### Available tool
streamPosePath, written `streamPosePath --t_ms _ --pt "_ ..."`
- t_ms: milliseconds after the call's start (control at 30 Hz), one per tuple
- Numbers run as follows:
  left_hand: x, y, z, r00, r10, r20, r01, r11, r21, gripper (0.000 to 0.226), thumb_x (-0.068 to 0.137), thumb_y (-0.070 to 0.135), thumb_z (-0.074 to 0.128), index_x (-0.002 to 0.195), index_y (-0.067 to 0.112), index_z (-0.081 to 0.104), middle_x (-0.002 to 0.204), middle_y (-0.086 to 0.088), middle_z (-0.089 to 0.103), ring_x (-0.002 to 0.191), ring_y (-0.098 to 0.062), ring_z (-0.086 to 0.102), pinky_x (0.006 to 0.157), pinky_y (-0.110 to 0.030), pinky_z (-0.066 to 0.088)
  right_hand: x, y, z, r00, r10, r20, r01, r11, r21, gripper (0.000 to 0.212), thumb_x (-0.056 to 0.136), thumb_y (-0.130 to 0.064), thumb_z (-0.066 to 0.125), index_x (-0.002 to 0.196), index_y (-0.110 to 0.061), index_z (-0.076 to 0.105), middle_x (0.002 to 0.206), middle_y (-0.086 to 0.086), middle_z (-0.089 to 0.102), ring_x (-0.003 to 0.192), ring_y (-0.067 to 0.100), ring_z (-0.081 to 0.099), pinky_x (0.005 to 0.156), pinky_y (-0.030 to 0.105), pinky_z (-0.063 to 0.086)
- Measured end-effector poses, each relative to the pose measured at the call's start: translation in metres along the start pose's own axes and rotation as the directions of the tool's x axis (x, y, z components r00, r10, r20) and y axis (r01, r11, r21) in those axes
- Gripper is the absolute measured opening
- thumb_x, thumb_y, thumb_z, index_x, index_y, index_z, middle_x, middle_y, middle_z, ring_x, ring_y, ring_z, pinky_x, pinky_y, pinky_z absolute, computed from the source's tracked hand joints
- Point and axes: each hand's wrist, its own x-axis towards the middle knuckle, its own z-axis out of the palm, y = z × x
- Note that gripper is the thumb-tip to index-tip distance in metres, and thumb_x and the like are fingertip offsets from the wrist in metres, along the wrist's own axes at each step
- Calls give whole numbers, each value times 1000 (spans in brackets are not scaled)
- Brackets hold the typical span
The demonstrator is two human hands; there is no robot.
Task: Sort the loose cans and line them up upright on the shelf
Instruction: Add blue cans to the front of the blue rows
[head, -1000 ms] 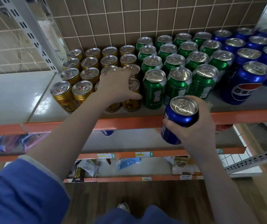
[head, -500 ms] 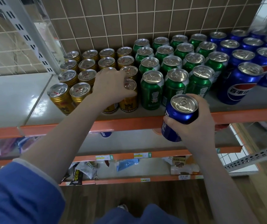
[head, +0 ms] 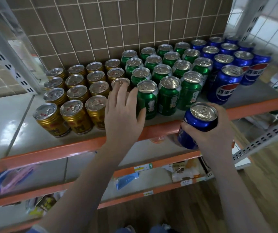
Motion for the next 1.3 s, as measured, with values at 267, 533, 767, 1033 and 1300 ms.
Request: streamPosePath --t_ms 267,533,767,1033,1300 --pt "21 75 23 1000 -7 1 7 997 -73 49 83 26 66 128 8 53 139 -19 46 135 -38 34 109 -50 32 39 28 -61 994 6 -108 -7 1000 -7 69 63 -18 84 121 -25 48 101 -28 49 89 -11 48 75 -3 35" --pt "38 198 86 987 -161 29 162 985 -60 52 86 28 63 131 7 50 144 -18 41 139 -36 28 113 -44 22 121 85 -151 998 -44 52 44 999 7 67 62 -18 84 114 -33 45 102 -28 50 93 -1 50 80 10 38" --pt "37 237 110 948 -319 24 319 947 -20 56 86 31 62 135 8 47 147 -15 38 141 -31 25 113 -40 19 185 111 -173 975 -120 188 115 993 40 60 61 -19 84 109 -30 50 101 -22 53 94 -6 51 81 9 40" --pt "33 247 117 918 -397 11 396 918 23 53 86 27 64 132 6 49 147 -16 39 140 -34 27 113 -44 23 225 123 -153 944 -161 288 154 987 45 63 56 -34 83 112 -25 54 113 -7 59 107 10 54 93 33 45" --pt "35 251 118 904 -426 41 426 905 3 55 83 20 66 133 8 49 146 -16 39 140 -34 26 108 -46 30 240 124 -147 875 -143 462 141 989 39 70 64 -24 85 124 -28 49 112 -20 56 101 -6 53 87 17 43"
